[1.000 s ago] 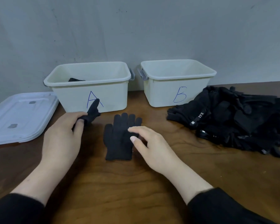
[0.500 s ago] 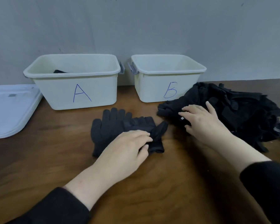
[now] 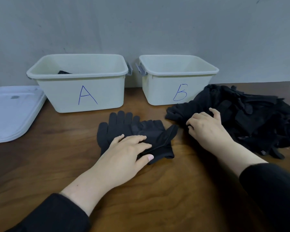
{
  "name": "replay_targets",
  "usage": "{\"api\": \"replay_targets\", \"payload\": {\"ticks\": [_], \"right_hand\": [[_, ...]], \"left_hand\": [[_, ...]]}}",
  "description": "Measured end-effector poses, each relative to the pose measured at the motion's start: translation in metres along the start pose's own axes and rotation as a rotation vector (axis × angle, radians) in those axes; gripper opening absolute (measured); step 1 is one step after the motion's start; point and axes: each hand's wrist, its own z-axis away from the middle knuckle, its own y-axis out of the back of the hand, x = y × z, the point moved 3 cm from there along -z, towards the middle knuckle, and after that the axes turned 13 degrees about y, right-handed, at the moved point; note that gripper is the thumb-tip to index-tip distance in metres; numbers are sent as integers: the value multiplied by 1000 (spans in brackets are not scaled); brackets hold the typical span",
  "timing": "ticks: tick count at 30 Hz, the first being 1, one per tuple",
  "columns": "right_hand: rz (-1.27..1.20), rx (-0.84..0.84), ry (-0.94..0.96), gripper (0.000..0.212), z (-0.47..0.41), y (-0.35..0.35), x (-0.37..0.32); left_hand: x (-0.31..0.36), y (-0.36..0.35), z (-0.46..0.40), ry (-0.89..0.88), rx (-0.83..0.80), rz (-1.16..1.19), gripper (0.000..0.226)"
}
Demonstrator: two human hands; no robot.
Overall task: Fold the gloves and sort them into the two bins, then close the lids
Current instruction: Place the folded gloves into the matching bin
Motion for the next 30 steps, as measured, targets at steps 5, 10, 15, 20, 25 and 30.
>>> {"api": "replay_targets", "payload": {"ticks": [5, 10, 15, 20, 25, 30], "right_hand": [[-388, 248, -233, 14, -12, 43, -5], [-1029, 467, -606, 14, -25, 102, -19], [-1853, 461, -702, 18, -28, 104, -62], [-1428, 146, -780, 22, 19, 56, -95], [-813, 26, -572, 24, 43, 55, -81], [-790, -35, -430, 29, 41, 52, -93]], "left_hand": [[-1, 1, -1, -6, 19, 26, 49], [0, 6, -1, -29, 134, 103, 45], [-2, 22, 4, 67, 391, 291, 20], [-21, 35, 7, 277, 540, 437, 17], [-15, 25, 5, 236, 316, 317, 34], [-9, 13, 0, 116, 258, 43, 48]]}}
